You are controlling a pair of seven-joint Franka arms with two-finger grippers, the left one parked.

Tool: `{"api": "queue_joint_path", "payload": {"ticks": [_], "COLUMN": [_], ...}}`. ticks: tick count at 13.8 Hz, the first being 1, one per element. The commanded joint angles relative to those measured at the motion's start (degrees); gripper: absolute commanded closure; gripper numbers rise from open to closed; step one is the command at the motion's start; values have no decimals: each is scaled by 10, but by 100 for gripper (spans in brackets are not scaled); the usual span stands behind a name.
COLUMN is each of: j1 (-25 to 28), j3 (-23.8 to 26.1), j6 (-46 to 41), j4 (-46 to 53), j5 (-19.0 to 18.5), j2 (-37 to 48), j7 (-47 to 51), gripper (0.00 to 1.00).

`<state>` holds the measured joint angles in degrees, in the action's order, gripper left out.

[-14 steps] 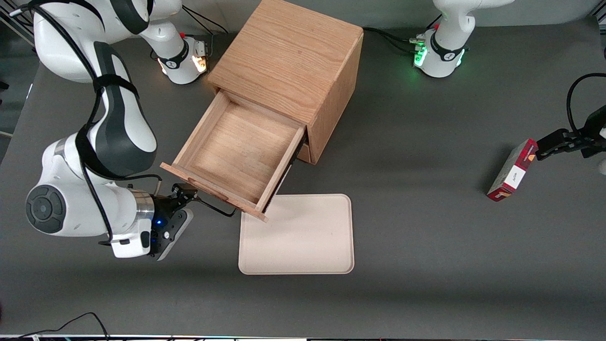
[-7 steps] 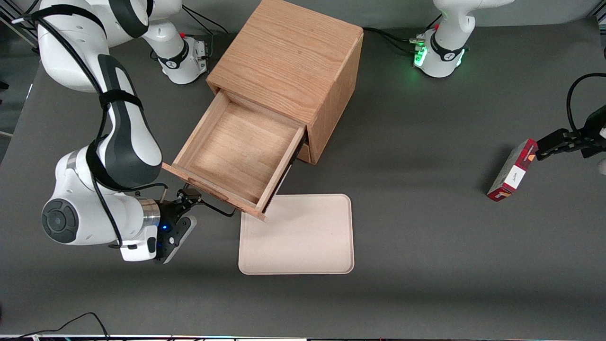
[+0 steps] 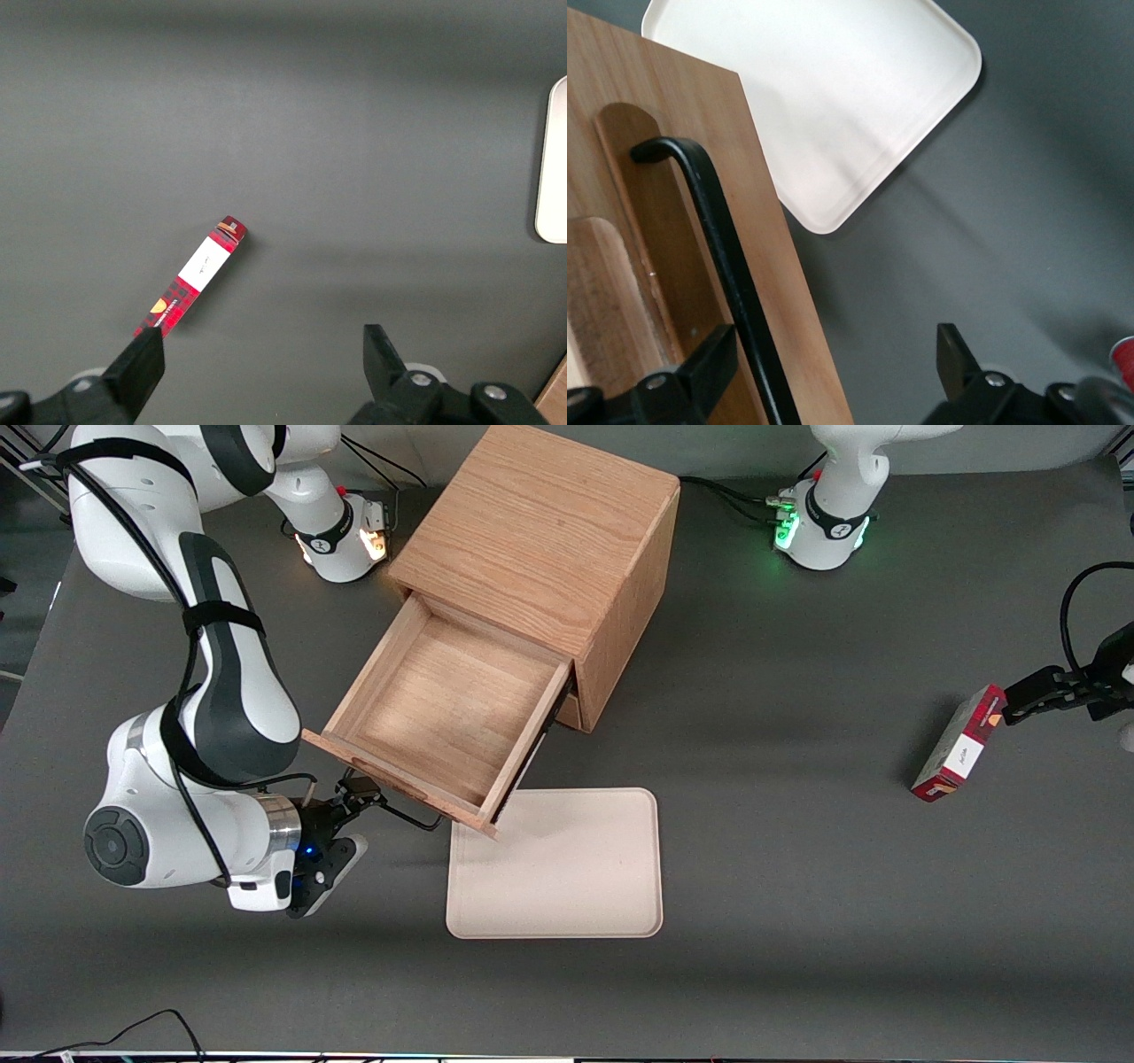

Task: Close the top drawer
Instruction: 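Lower the right gripper beside the drawer front near its black handle, then push the drawer front with the right gripper into the cabinet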

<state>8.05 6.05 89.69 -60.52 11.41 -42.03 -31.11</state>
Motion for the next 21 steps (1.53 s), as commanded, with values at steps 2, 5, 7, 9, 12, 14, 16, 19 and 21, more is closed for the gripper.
{"api": "queue_joint_path", "payload": {"ticks": [2, 5, 7, 9, 12, 14, 16, 19, 21], "j1": [-1, -5, -5, -4, -1, 1, 6, 5, 6], "j3": [-1, -1, 0, 0, 5, 7, 7, 33, 36], "j6": [2, 1, 2, 5, 14, 39, 66, 80, 82], "j4": [-58, -72, -93, -114, -156, -201, -246, -271, -280], "j5": [22, 22, 25, 42, 60, 70, 79, 80, 80], "j2": [39, 44, 58, 73, 99, 124, 146, 156, 165], "j7": [17, 18, 31, 51, 78, 79, 88, 129, 145], "gripper": [0, 0, 0, 0, 0, 0, 0, 0, 0]}}
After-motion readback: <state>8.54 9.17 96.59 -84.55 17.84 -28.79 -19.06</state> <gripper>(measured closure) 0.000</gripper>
